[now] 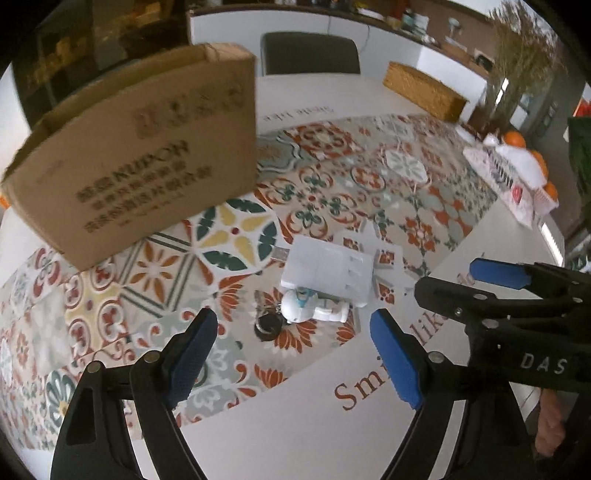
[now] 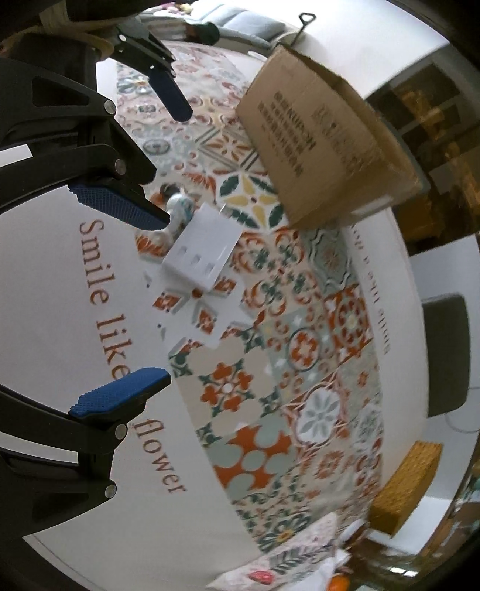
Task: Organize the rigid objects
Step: 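Move both open tools back to the white figurine and white charger, then grasp the white figurine with the left tool while the right tool grasps the white charger, then carry both white items over the box and open both tools to drop them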
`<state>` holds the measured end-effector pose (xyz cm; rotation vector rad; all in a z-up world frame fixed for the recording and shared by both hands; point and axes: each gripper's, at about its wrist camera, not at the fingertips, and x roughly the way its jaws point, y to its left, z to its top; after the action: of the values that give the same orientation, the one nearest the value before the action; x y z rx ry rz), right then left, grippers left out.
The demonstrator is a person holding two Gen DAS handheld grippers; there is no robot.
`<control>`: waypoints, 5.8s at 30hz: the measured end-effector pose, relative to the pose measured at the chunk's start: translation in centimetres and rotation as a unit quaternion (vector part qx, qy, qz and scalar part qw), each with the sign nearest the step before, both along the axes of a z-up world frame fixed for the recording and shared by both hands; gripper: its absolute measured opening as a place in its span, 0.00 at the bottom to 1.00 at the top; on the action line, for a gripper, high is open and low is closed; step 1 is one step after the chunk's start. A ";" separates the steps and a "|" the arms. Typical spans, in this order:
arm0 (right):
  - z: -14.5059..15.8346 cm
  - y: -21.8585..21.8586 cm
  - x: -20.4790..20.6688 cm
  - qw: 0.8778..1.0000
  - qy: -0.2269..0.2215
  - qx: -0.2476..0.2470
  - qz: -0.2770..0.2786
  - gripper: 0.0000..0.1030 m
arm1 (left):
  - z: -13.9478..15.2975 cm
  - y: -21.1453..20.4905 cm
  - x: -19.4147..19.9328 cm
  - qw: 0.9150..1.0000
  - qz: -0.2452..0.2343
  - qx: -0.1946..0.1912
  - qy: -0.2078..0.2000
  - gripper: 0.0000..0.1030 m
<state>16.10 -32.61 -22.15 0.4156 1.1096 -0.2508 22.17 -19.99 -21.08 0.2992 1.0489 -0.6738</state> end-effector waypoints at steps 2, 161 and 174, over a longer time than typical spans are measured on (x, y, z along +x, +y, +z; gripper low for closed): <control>-0.7 -0.3 -0.1 1.000 0.007 -0.001 -0.006 0.74 | -0.8 -0.6 0.1 1.000 -0.011 0.009 0.003 0.81; 15.5 9.2 8.6 0.969 -0.189 -0.042 0.152 0.50 | 18.7 10.2 7.2 0.967 0.178 -0.068 -0.169 0.52; 20.1 9.3 12.8 0.959 -0.224 -0.061 0.161 0.50 | 21.5 9.8 12.4 0.964 0.181 -0.058 -0.188 0.52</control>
<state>28.94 -23.28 -2.09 0.1617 0.6951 0.0642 34.54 -10.19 0.47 0.1202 0.6723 -0.3269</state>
